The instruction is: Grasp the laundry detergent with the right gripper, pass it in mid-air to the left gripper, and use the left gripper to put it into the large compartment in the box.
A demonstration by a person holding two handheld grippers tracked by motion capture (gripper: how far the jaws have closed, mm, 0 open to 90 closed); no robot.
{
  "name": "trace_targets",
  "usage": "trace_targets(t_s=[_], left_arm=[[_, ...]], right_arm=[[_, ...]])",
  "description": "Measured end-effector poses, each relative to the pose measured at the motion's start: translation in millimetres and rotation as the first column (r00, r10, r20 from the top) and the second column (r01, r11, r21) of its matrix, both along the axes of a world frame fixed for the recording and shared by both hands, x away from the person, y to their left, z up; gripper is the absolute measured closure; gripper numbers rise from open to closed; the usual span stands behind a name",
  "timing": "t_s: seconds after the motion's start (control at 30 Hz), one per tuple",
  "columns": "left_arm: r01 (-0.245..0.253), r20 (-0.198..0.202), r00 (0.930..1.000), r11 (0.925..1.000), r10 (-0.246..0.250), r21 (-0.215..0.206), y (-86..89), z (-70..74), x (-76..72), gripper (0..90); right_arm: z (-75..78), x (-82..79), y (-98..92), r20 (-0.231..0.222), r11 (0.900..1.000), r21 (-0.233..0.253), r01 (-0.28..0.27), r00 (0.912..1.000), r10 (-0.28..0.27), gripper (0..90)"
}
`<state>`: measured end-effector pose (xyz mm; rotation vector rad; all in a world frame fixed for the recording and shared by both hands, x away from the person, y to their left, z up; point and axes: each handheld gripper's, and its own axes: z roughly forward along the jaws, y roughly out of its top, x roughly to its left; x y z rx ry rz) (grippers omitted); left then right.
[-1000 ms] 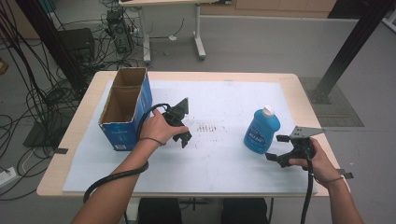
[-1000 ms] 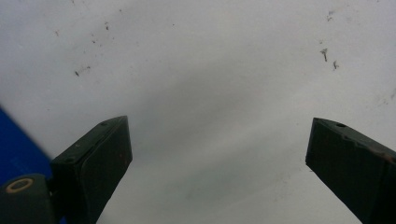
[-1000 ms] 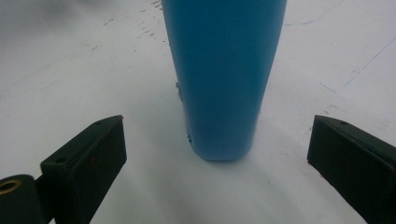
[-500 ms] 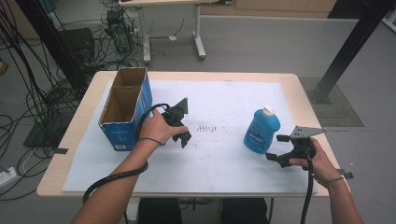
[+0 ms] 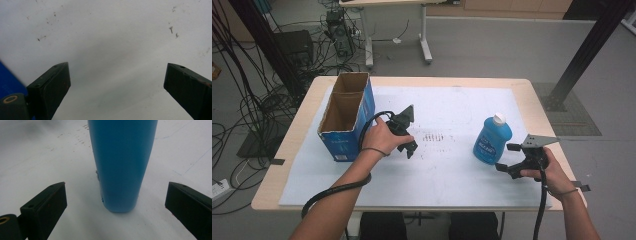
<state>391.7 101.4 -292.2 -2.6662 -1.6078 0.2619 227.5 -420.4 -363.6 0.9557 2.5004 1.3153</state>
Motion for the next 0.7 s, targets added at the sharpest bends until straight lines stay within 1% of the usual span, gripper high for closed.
trace_targets(t_s=[0.23, 0.47, 0.7], left_arm=[[-0.004, -0.001, 1.0, 1.0, 0.004, 0.001, 0.7, -0.1, 0.9, 7.4], [-0.01, 0.0, 1.0, 0.9999, 0.01, 0.003, 3.5, 0.7, 2.1, 7.5], [-0.014, -0.001, 0.9999, 0.9999, 0.014, 0.001, 4.3, -1.7, 1.2, 7.5]], right_arm=[[-2.7, 2.7, 2.3, 0.003, 1.0, 0.004, 0.0, 1.0, 0.0, 3.6], [-8.6, 6.7, 5.5, 0.007, 1.0, 0.016, -0.003, 1.0, 0.003, 3.6], [-13.1, 11.1, 10.5, 0.013, 1.0, 0.027, -0.005, 0.9999, 0.004, 3.8]])
